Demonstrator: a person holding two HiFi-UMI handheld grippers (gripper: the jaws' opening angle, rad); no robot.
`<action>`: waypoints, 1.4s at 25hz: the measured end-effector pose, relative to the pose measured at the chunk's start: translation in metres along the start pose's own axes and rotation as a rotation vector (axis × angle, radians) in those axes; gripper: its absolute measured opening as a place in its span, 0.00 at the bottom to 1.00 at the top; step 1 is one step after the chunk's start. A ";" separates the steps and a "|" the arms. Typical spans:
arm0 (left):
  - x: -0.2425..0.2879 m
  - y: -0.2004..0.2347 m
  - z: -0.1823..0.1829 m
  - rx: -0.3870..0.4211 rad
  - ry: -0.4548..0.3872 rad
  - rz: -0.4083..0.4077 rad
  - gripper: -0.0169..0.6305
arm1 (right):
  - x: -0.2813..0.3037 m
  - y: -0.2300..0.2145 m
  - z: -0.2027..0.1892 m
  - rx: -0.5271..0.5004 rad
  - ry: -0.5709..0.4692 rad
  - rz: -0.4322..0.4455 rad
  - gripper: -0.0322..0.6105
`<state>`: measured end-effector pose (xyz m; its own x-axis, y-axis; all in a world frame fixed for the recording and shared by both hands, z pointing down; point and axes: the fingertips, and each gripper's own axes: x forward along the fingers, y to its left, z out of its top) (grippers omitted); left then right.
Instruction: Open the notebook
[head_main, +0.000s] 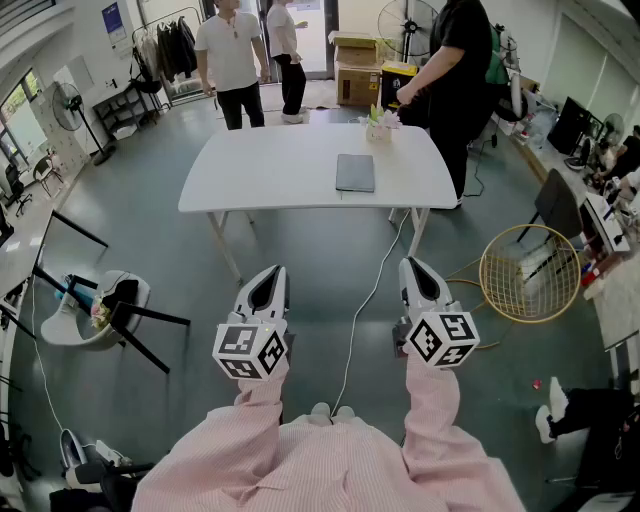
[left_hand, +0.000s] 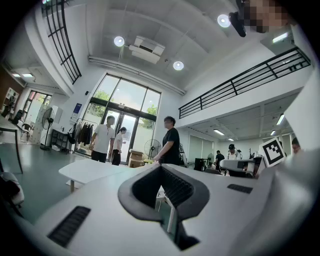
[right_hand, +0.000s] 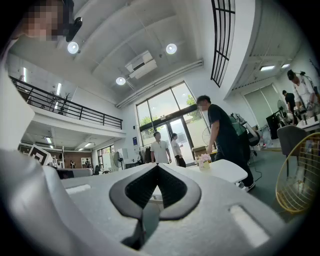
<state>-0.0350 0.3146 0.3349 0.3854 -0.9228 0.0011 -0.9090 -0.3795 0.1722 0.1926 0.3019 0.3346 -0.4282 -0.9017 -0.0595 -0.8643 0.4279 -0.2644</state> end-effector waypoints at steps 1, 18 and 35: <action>0.001 -0.001 -0.001 -0.001 0.001 0.001 0.02 | 0.000 -0.002 0.000 0.001 0.001 -0.001 0.06; 0.030 -0.014 -0.010 0.010 0.015 0.020 0.02 | 0.016 -0.038 -0.004 0.000 0.015 0.009 0.06; 0.079 0.022 -0.039 -0.036 0.063 0.054 0.02 | 0.082 -0.070 -0.039 0.042 0.104 -0.009 0.18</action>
<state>-0.0180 0.2359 0.3770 0.3461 -0.9354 0.0727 -0.9229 -0.3254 0.2059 0.2075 0.2003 0.3855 -0.4471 -0.8935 0.0429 -0.8575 0.4144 -0.3050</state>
